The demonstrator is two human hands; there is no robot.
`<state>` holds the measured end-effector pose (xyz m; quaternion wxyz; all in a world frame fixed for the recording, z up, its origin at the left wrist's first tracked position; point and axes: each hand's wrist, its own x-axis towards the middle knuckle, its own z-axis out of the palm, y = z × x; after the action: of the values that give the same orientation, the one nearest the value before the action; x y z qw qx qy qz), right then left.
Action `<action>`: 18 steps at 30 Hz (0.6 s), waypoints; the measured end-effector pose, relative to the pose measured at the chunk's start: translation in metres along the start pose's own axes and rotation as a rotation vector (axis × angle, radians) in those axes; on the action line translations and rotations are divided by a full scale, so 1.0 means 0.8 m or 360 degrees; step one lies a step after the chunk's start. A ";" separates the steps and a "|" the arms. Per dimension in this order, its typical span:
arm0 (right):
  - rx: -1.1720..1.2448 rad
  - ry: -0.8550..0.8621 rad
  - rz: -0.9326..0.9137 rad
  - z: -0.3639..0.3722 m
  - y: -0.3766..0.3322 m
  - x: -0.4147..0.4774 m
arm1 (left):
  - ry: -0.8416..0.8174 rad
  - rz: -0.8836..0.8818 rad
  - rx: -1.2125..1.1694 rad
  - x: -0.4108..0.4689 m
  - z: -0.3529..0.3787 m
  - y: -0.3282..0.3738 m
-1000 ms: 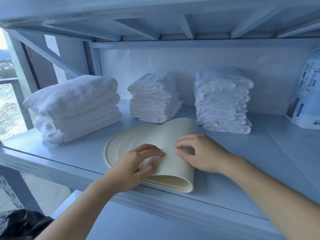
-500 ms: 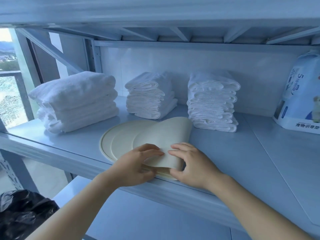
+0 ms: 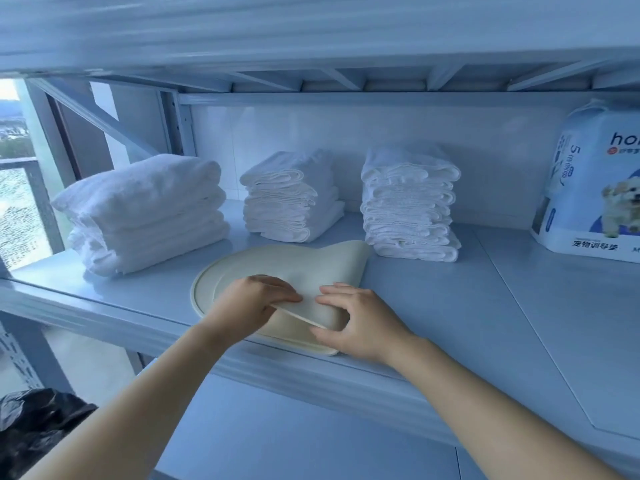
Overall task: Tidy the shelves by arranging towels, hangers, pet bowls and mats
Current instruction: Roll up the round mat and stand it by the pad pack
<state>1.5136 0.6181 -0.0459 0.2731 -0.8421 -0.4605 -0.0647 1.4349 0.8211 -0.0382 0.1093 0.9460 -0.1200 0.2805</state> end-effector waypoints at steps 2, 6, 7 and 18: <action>0.0088 -0.0033 0.0006 0.004 -0.008 0.015 | 0.0021 -0.0036 0.0031 -0.003 -0.012 -0.013; 0.0145 -0.0114 -0.0067 0.007 -0.016 0.042 | 0.0013 -0.0142 0.0117 -0.017 -0.034 -0.044; 0.0153 -0.0107 -0.0093 0.006 -0.014 0.046 | -0.0027 -0.0182 0.0132 -0.022 -0.036 -0.051; 0.0065 -0.0086 -0.0071 0.022 0.008 0.060 | -0.0599 -0.0613 -0.0072 -0.033 -0.026 -0.078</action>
<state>1.5436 0.6597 -0.0463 0.2761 -0.8273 -0.4876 -0.0386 1.4207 0.8906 -0.0448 0.1574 0.9843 0.0378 0.0710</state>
